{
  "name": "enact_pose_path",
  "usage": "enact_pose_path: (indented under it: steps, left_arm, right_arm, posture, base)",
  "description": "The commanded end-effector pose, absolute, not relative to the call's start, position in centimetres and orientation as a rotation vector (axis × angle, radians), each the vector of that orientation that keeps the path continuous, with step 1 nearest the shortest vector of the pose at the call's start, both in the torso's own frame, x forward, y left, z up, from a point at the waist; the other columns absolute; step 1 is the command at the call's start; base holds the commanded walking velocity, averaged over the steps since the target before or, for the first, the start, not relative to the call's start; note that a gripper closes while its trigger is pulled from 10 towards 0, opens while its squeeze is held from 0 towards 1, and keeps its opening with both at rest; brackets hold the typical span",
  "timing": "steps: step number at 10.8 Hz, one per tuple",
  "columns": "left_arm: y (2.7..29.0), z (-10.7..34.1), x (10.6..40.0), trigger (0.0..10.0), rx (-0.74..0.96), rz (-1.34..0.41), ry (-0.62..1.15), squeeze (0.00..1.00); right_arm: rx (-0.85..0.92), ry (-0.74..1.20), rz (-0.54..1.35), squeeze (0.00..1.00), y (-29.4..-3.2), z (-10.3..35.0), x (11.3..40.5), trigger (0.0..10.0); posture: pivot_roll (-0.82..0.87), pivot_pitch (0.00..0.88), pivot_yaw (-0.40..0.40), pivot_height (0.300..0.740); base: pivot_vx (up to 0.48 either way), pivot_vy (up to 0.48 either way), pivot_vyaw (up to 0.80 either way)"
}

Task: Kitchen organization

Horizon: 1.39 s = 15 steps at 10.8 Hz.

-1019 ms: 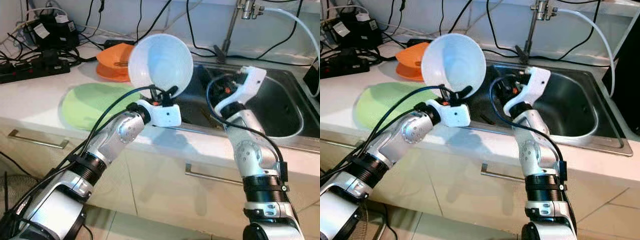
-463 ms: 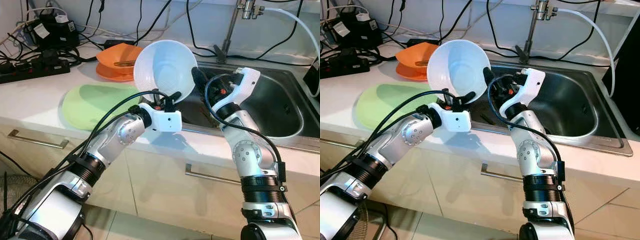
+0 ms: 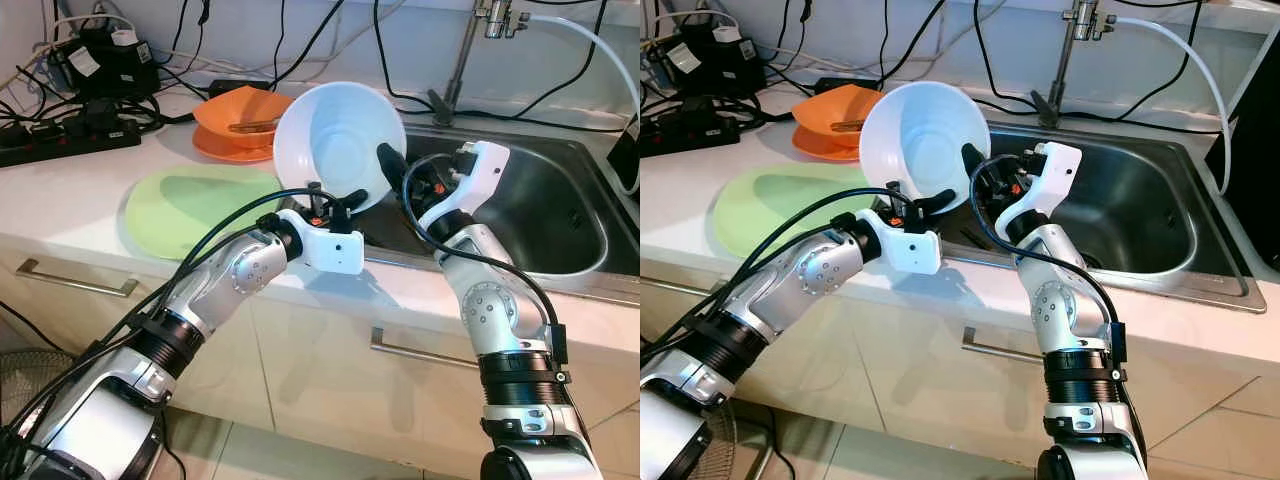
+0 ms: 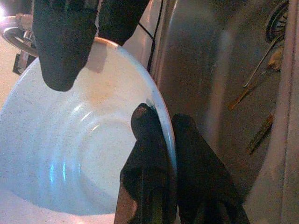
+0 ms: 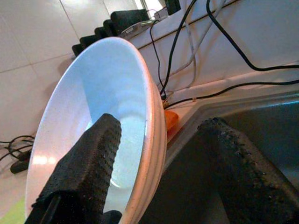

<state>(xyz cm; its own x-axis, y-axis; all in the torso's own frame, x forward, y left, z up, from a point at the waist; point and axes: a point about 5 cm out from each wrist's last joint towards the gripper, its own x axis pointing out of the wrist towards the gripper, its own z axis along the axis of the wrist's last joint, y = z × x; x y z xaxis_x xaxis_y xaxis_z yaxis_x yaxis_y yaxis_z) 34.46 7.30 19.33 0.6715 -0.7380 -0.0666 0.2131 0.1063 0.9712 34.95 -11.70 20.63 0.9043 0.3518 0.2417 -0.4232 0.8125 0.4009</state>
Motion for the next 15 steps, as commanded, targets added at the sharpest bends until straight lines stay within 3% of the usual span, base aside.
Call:
enact_pose_path:
  steps: [1,3,5,15]
  left_arm:
    - [7.06,19.82,34.11,10.0,1.306,-0.756,-0.541,0.0]
    - [7.04,20.07,33.96,10.0,1.311,-0.758,-0.554,0.0]
    - [7.03,19.91,33.81,10.0,1.313,-0.763,-0.555,0.0]
    - [7.27,20.43,34.04,10.0,1.387,-0.721,-0.586,0.0]
  right_arm:
    - [0.457,-0.136,0.412,0.0,-11.58,20.28,35.02,10.0]
    - [0.454,-0.131,0.408,0.0,-11.48,20.1,35.09,10.0]
    - [0.445,-0.136,0.4,0.0,-11.55,20.08,35.09,0.0]
    - [0.428,-0.123,0.408,0.0,-11.66,19.9,35.15,0.0]
  posture:
    - [0.19,0.0,0.019,0.74]
    - [0.19,0.0,0.017,0.74]
    - [0.19,0.0,0.016,0.74]
    - [0.19,0.0,0.014,0.74]
  base:
    - [0.0,0.0,0.0]
    - [0.0,0.0,0.0]
    - [0.0,0.0,0.0]
    - [0.0,0.0,0.0]
